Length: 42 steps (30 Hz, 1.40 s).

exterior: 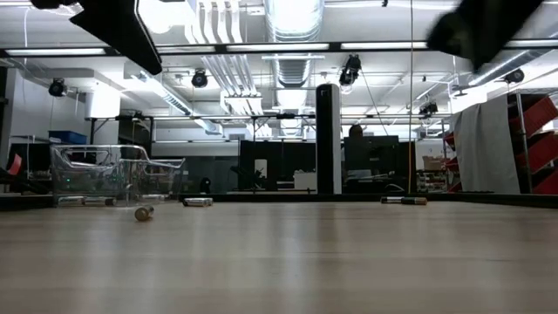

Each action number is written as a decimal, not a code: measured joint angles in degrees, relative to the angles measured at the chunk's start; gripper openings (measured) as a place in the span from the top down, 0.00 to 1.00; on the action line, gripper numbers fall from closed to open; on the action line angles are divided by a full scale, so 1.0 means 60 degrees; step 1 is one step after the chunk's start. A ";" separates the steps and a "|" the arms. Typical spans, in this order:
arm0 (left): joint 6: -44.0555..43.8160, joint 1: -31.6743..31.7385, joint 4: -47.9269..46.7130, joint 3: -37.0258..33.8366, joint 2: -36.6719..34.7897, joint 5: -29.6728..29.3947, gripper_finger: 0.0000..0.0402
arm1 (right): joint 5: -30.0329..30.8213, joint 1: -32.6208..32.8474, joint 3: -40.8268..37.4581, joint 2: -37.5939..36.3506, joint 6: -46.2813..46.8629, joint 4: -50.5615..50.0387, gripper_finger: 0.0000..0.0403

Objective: Sort batteries
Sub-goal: Put the silver and black battery into the transparent bin

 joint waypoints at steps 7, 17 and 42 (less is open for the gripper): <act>-0.1843 0.0697 -0.0964 -0.0004 -0.0108 0.0812 0.56 | 0.2012 -0.1018 0.0330 0.0000 -0.1922 0.0802 0.88; 0.3633 0.2580 0.0213 -0.0011 -0.0508 0.1751 0.56 | 0.2001 -0.2400 0.0173 0.0004 -0.3050 0.0963 0.92; 1.2304 0.8927 0.7589 -0.5305 -0.3115 0.5680 0.56 | 0.0792 -0.2901 -0.1385 -0.1201 -0.5216 0.5240 0.92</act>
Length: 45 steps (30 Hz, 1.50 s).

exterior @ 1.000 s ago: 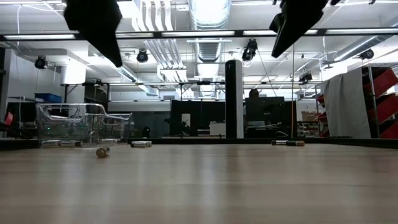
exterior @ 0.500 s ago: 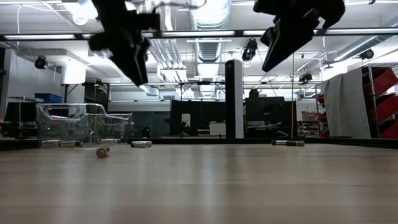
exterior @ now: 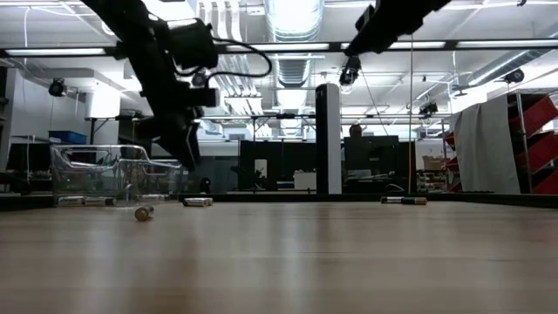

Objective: Sort batteries
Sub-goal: Put the silver and black battery into the transparent bin

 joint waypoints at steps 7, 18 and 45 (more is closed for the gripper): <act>0.0532 0.0561 0.0237 -0.0003 0.0812 0.0456 0.56 | -0.0055 0.0007 -0.0370 -0.0489 -0.0216 0.0304 0.92; 0.1533 0.1030 0.0761 0.0048 0.1681 0.0443 0.56 | -0.0304 -0.0036 -0.1089 -0.1090 -0.0949 0.0345 0.92; 0.1869 0.1518 0.0887 0.0070 0.2352 0.1311 0.60 | -0.0329 -0.0036 -0.1419 -0.1721 -0.1010 0.0413 0.92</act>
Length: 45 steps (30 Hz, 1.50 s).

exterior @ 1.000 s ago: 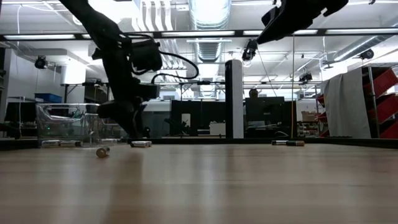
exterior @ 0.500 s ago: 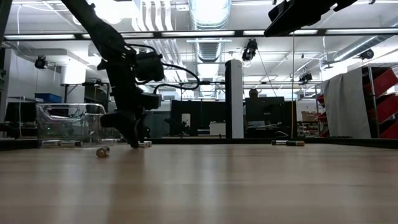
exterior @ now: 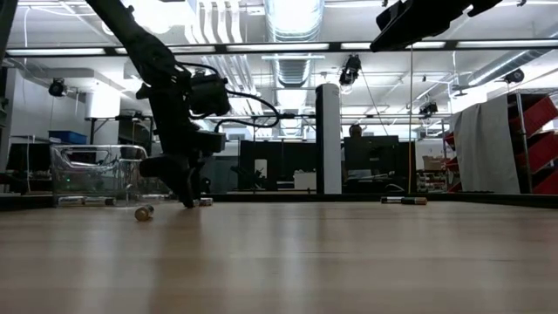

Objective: Sort batteries
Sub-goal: Put the silver and black battery into the transparent bin

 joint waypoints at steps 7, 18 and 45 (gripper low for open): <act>-0.0137 0.0000 -0.0031 -0.0026 0.0050 0.0128 0.69 | 0.0002 0.0000 0.0000 0.0004 -0.0062 0.0003 0.92; -0.3520 -0.0051 -0.1515 0.0618 0.0030 0.0220 0.72 | 0.0004 0.0000 0.0000 0.0004 -0.0058 0.0003 0.92; -0.8154 0.0138 -0.2967 0.2066 0.1259 -0.1072 0.54 | 0.0015 0.0000 -0.0011 0.0007 -0.0066 -0.0006 0.92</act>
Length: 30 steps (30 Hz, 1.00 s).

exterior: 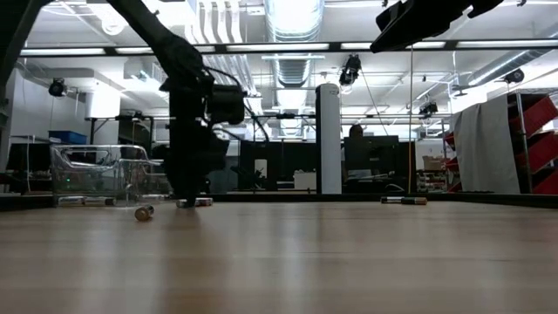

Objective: Sort batteries
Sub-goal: Put the silver and black battery into the transparent bin

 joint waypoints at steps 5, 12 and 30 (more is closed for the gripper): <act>0.0128 -0.0004 -0.0003 0.0047 0.0448 -0.0073 0.54 | 0.0000 0.0003 0.0000 0.0000 -0.0004 -0.0002 0.92; 0.0233 -0.0058 0.0014 0.0034 0.0489 -0.0058 0.56 | 0.0004 0.0002 0.0000 0.0004 -0.0069 -0.0002 0.92; -0.0127 -0.0526 -0.0127 0.0018 0.0508 0.0107 0.90 | 0.0004 0.0002 -0.0015 0.0004 -0.0076 -0.0002 0.92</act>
